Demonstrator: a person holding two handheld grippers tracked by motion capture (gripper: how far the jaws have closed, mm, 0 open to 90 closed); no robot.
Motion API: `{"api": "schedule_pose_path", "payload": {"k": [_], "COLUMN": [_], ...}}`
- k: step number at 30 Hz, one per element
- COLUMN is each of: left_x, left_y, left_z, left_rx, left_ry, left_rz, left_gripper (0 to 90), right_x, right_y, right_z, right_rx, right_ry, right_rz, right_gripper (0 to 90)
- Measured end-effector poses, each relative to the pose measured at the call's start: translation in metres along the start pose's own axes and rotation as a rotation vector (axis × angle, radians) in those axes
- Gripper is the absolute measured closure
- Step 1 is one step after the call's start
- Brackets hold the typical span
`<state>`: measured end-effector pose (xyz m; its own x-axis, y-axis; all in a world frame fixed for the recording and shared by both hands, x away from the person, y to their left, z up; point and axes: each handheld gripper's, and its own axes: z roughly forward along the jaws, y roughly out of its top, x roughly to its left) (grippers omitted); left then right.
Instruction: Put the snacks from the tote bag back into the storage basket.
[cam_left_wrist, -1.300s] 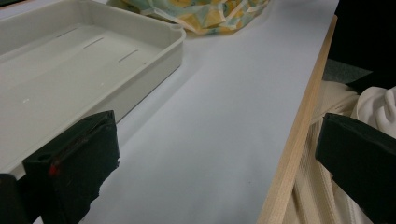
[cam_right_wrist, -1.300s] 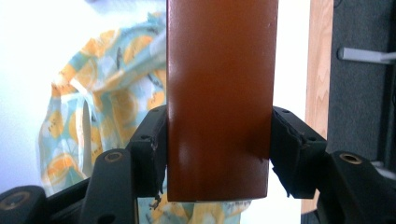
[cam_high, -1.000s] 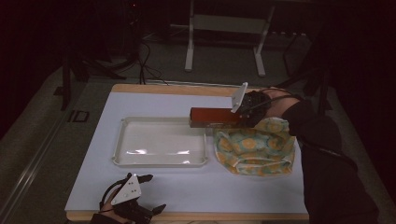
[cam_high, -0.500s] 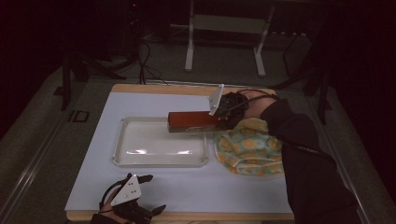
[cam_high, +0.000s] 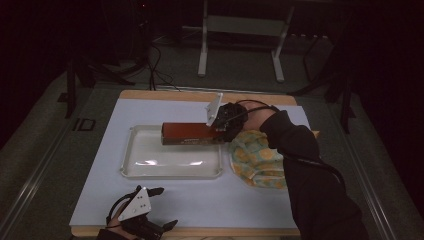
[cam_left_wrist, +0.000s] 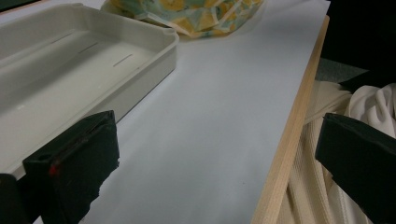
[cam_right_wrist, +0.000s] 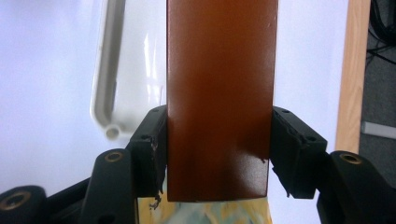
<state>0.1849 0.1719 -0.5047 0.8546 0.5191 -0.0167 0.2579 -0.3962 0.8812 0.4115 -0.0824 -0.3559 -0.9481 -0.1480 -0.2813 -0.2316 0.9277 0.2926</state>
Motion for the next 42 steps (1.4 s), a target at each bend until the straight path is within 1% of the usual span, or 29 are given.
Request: {"api": "schedule_pose_path", "payload": {"k": [1,2,3,4,6,7,8,9,11,12,13,16,17,20,21,22,23,32,36,39,40,42], "left_x": [0.0,0.0,0.0,0.0,0.0,-0.001,-0.001,0.0,-0.001,-0.001,-0.001,-0.001,-0.001,-0.001,-0.001,-0.001,-0.001,-0.001,-0.001,-0.001,-0.001,-0.001], "left_y": [0.0,0.0,0.0,0.0,0.0,0.0,0.0,0.0,0.0,0.0,0.0,0.0,0.0,0.0,0.0,0.0,0.0,0.0,0.0,0.0,0.0,0.0], "left_z": [0.0,0.0,0.0,-0.001,-0.001,-0.001,-0.001,-0.001,-0.001,-0.001,-0.001,0.0,-0.001,-0.001,0.0,0.0,0.0,0.0,0.0,0.0,0.0,0.0], "left_rx": [-0.001,-0.002,-0.002,-0.002,-0.006,-0.006,-0.006,-0.006,-0.005,-0.004,-0.004,-0.002,-0.002,-0.002,-0.002,-0.002,-0.001,0.005,0.007,0.007,0.007,0.008], "left_ry": [-0.001,0.0,0.0,-0.001,-0.003,-0.003,-0.003,-0.004,-0.006,-0.007,-0.007,-0.008,-0.007,-0.006,-0.006,-0.007,-0.008,-0.011,-0.012,-0.013,-0.014,-0.014], "left_rz": [-0.001,-0.002,-0.002,-0.002,-0.003,-0.004,-0.004,-0.002,-0.001,0.001,0.001,0.001,0.001,0.002,0.002,0.001,0.001,0.005,0.007,0.008,0.009,0.009], "left_gripper": [0.0,0.0,0.0,0.0,0.0,0.0,0.0,0.0,0.0,0.0,0.0,0.0,0.0,0.0,0.0,0.0,0.0,0.0,0.0,0.0,0.0,0.0], "right_x": [0.0,-0.001,-0.001,-0.001,-0.001,0.0,0.0,0.0,0.0,0.001,0.001,0.003,0.004,0.005,0.005,0.007,0.008,0.011,0.011,0.011,0.011,0.012], "right_y": [0.002,0.005,0.005,0.006,0.008,0.009,0.009,0.009,0.008,0.006,0.006,0.005,0.003,0.0,0.0,-0.002,-0.003,-0.009,-0.009,-0.009,-0.008,-0.007], "right_z": [0.003,0.011,0.011,0.016,0.026,0.035,0.039,0.039,0.046,0.054,0.054,0.067,0.074,0.083,0.083,0.089,0.092,0.104,0.106,0.109,0.11,0.11], "right_rx": [-0.001,-0.002,-0.002,-0.002,0.009,0.018,0.024,0.024,0.016,0.019,0.019,0.034,0.034,0.049,0.049,0.07,0.078,0.083,0.089,0.097,0.097,0.102], "right_ry": [-0.002,0.006,0.006,0.005,0.015,0.028,0.031,0.031,0.041,0.045,0.045,0.057,0.067,0.075,0.075,0.075,0.079,0.106,0.1,0.1,0.096,0.095], "right_rz": [0.005,0.009,0.009,0.008,0.014,0.016,0.02,0.02,0.029,0.038,0.038,0.045,0.051,0.058,0.058,0.053,0.054,0.074,0.07,0.077,0.064,0.062], "right_gripper": [43.2,43.2,43.2,43.3,43.2,43.2,43.2,43.2,43.2,43.2,43.2,43.2,43.2,43.2,43.2,43.2,43.2,43.1,43.0,42.8,42.5,42.3]}}
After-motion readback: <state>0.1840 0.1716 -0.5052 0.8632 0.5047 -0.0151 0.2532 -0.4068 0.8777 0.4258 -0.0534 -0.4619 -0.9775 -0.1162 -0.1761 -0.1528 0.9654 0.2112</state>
